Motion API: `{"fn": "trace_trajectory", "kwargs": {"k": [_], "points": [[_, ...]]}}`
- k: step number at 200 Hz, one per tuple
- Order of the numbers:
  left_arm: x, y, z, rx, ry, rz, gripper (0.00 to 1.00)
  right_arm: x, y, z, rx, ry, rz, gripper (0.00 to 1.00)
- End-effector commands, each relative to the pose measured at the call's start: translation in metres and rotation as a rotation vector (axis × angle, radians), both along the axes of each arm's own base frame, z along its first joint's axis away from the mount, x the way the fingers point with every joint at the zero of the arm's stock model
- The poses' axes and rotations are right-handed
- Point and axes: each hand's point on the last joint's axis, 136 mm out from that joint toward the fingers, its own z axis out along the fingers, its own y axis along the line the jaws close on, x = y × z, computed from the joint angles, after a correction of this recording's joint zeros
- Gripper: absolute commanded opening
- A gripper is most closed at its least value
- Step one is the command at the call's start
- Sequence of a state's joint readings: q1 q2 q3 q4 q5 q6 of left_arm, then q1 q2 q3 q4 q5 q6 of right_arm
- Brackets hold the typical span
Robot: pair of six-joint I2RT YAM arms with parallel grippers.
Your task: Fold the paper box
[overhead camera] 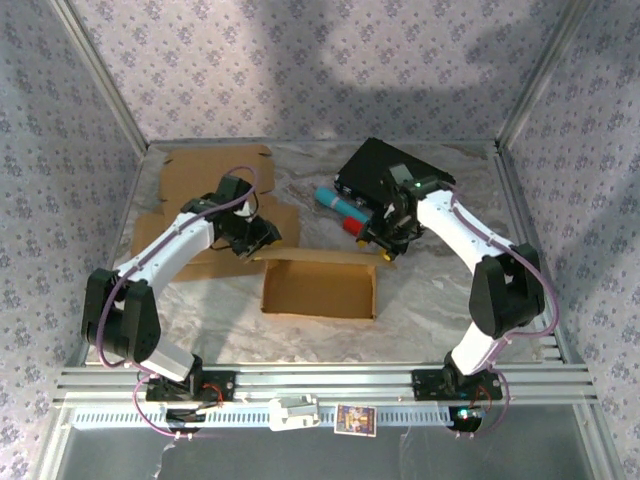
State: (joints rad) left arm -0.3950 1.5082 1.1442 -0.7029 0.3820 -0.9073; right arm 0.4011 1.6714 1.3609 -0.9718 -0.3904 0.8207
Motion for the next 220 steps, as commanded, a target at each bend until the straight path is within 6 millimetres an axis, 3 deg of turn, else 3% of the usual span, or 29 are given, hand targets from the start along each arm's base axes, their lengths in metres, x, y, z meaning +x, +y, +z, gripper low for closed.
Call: {"fn": "trace_trajectory", "kwargs": {"k": [1, 52, 92, 205, 220], "points": [[-0.006, -0.013, 0.007, -0.02, -0.083, -0.108, 0.42, -0.003, 0.005, 0.008, -0.014, -0.093, 0.063, 0.49], [-0.019, -0.004, -0.013, 0.012, -0.104, -0.125, 0.43, -0.009, 0.001, -0.002, -0.073, -0.128, 0.085, 0.47], [-0.028, 0.007, -0.021, 0.084, -0.091, -0.163, 0.51, -0.015, -0.004, -0.01, -0.127, -0.126, 0.12, 0.47], [-0.045, 0.021, -0.046, 0.14, -0.085, -0.204, 0.51, -0.027, -0.007, -0.028, -0.165, -0.117, 0.181, 0.43], [-0.046, 0.024, -0.048, 0.16, -0.093, -0.211, 0.53, -0.037, -0.012, -0.042, -0.185, -0.081, 0.195, 0.46]]}}
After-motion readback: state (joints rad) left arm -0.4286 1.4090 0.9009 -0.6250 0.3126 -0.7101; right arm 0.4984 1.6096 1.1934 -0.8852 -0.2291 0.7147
